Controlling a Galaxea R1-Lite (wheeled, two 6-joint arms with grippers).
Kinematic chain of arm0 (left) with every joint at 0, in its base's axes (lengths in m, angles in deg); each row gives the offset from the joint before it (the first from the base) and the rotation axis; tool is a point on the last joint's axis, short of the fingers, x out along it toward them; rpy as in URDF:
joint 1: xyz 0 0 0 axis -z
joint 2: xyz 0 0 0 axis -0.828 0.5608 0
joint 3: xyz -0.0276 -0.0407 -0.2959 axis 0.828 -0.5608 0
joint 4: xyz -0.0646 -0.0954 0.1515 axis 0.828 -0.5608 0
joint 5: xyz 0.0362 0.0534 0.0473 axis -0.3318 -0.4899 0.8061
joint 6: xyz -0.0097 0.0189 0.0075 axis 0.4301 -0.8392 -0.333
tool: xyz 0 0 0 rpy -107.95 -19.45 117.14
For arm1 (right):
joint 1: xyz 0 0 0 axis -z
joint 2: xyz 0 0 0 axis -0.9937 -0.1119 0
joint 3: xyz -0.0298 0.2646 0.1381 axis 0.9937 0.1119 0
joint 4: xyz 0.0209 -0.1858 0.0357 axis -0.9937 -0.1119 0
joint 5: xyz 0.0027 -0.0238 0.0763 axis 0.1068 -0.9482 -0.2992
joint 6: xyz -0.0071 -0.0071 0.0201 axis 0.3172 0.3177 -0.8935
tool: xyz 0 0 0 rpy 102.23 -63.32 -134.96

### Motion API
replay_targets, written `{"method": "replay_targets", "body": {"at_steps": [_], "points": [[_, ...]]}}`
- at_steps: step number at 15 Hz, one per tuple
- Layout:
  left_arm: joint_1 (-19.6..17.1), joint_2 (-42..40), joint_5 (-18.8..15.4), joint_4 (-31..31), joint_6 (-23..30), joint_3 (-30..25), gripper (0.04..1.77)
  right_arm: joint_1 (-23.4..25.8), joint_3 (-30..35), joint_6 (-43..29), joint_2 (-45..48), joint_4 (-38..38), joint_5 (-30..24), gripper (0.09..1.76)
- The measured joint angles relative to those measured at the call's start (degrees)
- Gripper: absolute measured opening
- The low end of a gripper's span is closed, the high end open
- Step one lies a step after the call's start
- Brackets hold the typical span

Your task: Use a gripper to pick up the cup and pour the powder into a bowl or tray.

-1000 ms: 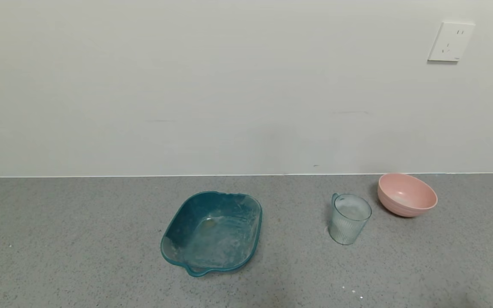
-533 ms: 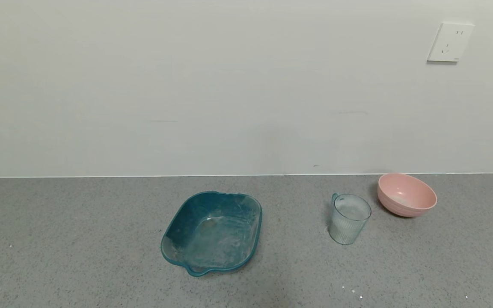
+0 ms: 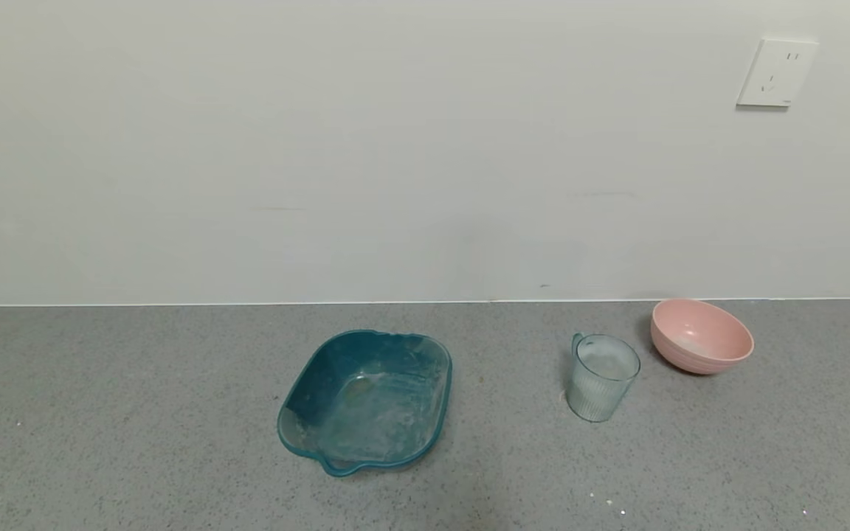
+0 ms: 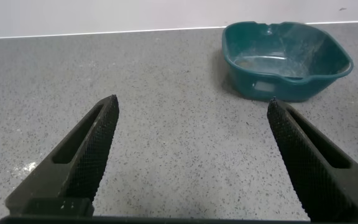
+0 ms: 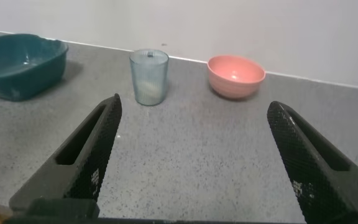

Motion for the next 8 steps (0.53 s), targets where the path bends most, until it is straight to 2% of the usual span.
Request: {"method": "replay_targets", "body": {"at_steps": [3, 5, 8], "points": [[0.0, 0.0, 0.0, 0.0, 0.0, 0.0, 1.72, 0.0, 1.7, -1.6, 0.1, -2.6, 2.2, 1.70], [0.0, 0.0, 0.0, 0.0, 0.0, 0.0, 1.72, 0.0, 1.6, -5.1, 0.1, -3.6, 3.9, 1.70], [0.0, 0.0, 0.0, 0.0, 0.0, 0.0, 1.72, 0.0, 2.2, -3.6, 0.1, -3.5, 8.0, 1.70]]}}
